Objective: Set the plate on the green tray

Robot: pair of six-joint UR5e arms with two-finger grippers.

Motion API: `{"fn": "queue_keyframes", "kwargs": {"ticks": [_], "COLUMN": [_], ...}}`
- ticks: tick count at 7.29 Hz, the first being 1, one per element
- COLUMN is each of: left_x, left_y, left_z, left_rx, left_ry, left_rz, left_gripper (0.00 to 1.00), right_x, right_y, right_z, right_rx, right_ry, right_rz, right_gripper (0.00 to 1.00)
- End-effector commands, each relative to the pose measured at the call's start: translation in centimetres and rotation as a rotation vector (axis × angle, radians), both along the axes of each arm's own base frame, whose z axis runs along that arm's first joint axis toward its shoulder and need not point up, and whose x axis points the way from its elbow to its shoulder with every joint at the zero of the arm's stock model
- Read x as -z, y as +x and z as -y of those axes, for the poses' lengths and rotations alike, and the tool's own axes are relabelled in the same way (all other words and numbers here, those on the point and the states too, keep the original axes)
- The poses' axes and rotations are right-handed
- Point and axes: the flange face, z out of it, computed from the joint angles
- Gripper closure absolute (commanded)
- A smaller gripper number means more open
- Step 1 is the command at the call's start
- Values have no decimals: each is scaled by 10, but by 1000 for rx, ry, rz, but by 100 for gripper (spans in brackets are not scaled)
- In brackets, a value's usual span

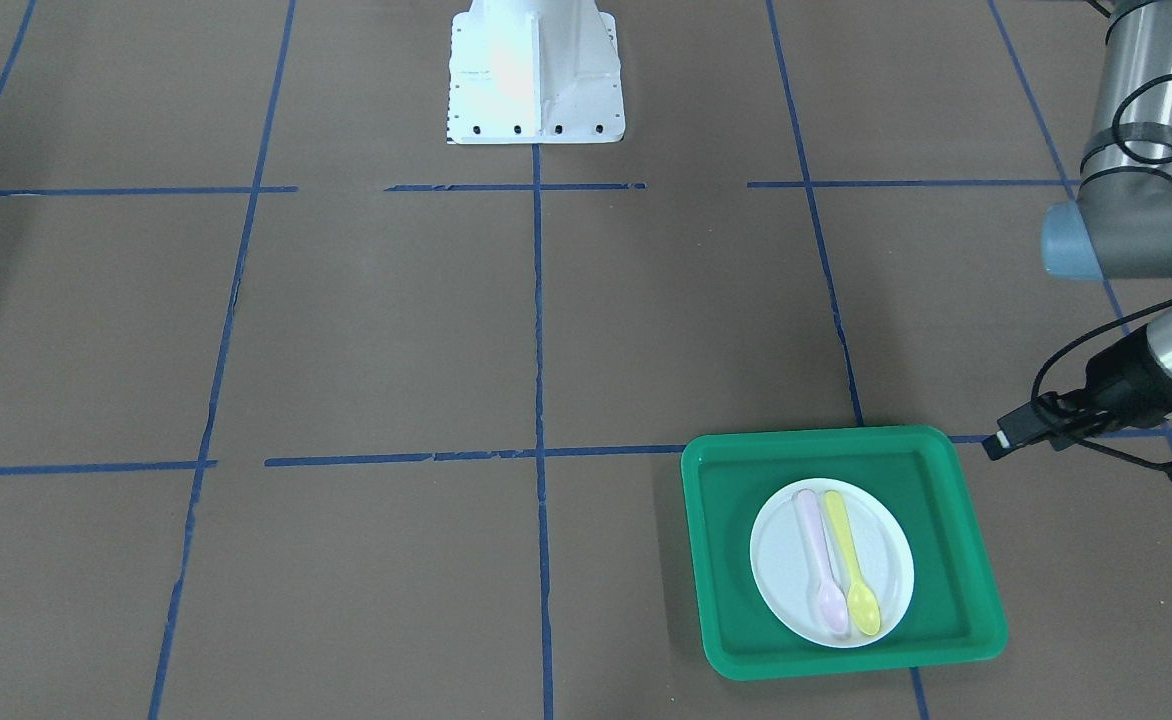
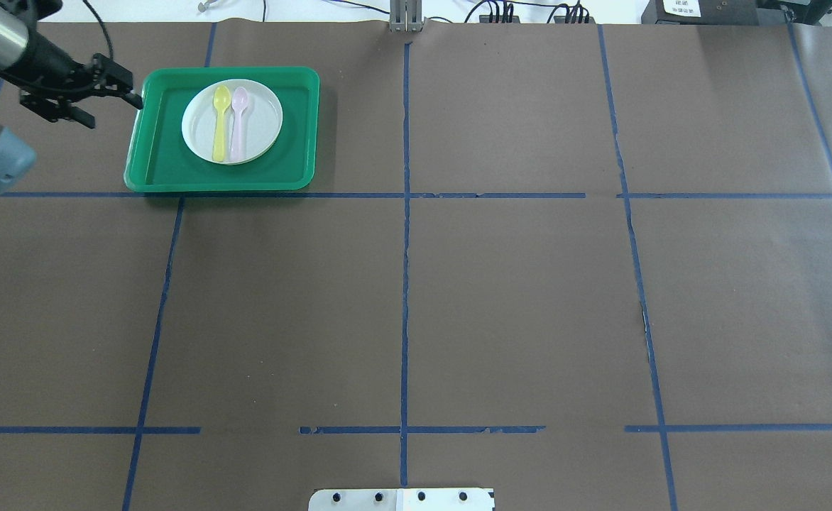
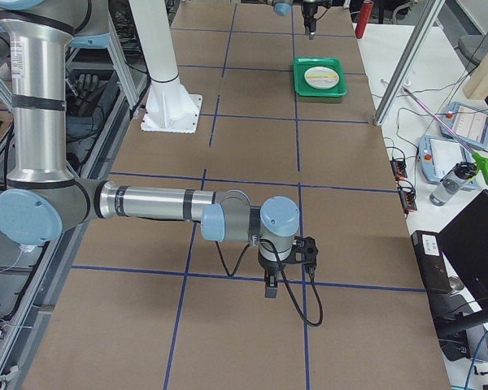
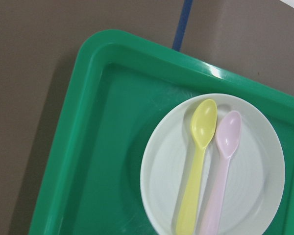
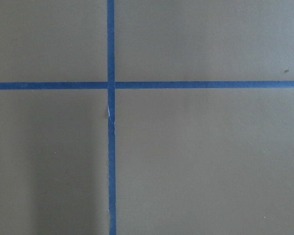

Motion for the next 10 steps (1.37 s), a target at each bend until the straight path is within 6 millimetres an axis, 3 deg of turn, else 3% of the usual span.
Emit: {"fn": "queue_keyframes", "kwargs": {"ticks": [1, 2, 4, 5, 6, 8, 10], "left_x": [-43, -72, -135, -158, -166, -169, -168], "left_y": [-108, -162, -237, -255, -267, -274, -275], "left_z": [-67, -108, -183, -210, -222, -238, -233], "left_rx": [-74, -81, -146, -169, -166, -150, -149], "left_ry": [108, 158, 246, 232, 170, 134, 141], "left_rz": [137, 216, 279, 287, 282, 271, 275], "left_gripper": [0, 0, 0, 0, 0, 0, 0], "right_x": [0, 0, 0, 0, 0, 0, 0], "right_y": [0, 0, 0, 0, 0, 0, 0], "right_z": [0, 0, 0, 0, 0, 0, 0], "right_rx": [0, 0, 0, 0, 0, 0, 0], "right_ry": [0, 0, 0, 0, 0, 0, 0], "right_rz": [0, 0, 0, 0, 0, 1, 0], "right_gripper": [0, 0, 0, 0, 0, 0, 0]}}
